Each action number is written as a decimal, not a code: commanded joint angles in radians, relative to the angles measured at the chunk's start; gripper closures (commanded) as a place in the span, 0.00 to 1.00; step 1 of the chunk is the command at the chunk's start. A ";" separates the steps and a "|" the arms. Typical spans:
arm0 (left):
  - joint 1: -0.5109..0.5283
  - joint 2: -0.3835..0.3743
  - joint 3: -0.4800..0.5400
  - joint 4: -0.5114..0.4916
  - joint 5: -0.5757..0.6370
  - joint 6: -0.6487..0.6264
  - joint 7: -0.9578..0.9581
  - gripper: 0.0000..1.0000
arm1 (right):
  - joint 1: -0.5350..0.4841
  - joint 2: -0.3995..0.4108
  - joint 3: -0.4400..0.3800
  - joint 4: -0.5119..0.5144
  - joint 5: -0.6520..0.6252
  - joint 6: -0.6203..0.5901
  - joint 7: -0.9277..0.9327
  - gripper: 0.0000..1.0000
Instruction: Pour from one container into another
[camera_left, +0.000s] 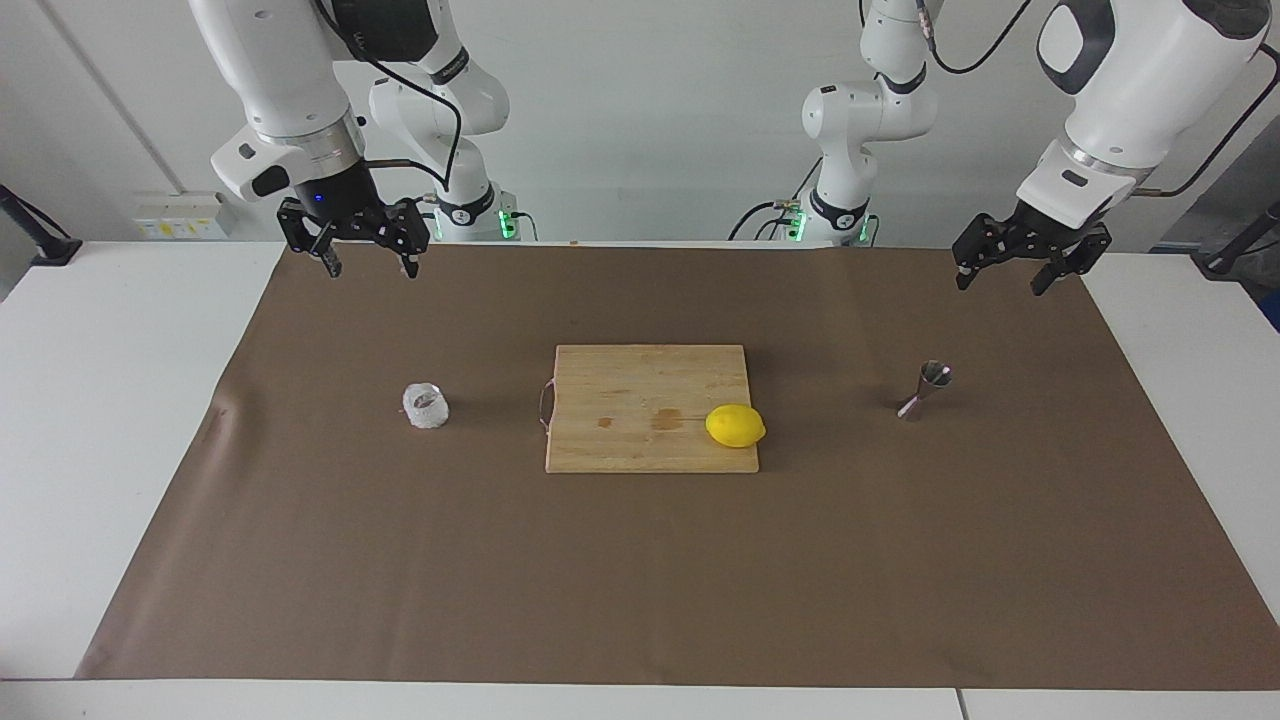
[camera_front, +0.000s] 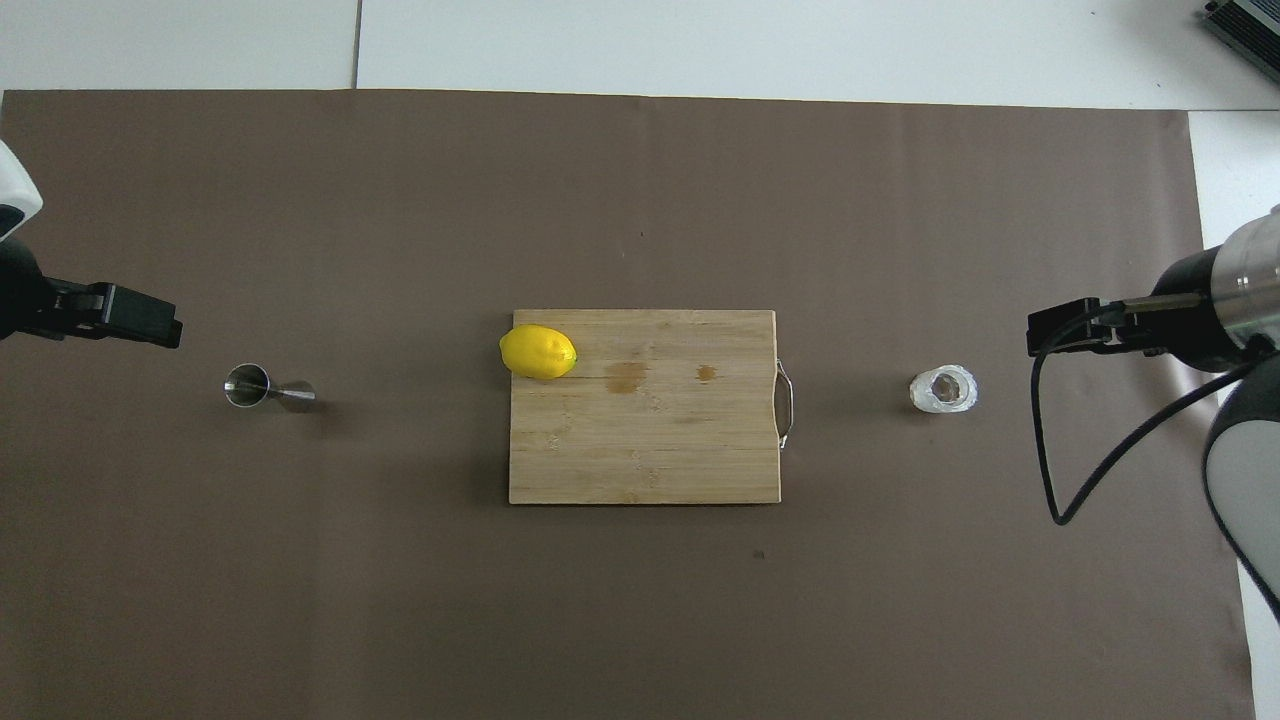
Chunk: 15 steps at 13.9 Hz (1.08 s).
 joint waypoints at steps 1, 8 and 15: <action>-0.007 -0.024 0.002 -0.027 0.015 0.007 0.000 0.00 | -0.017 -0.014 0.008 -0.003 0.013 -0.016 -0.031 0.00; -0.006 -0.024 0.000 -0.027 0.015 0.009 0.000 0.00 | -0.015 -0.014 0.008 -0.003 0.013 -0.016 -0.031 0.00; -0.016 -0.076 -0.009 -0.120 0.008 0.021 0.011 0.00 | -0.015 -0.014 0.008 -0.003 0.016 -0.016 -0.032 0.00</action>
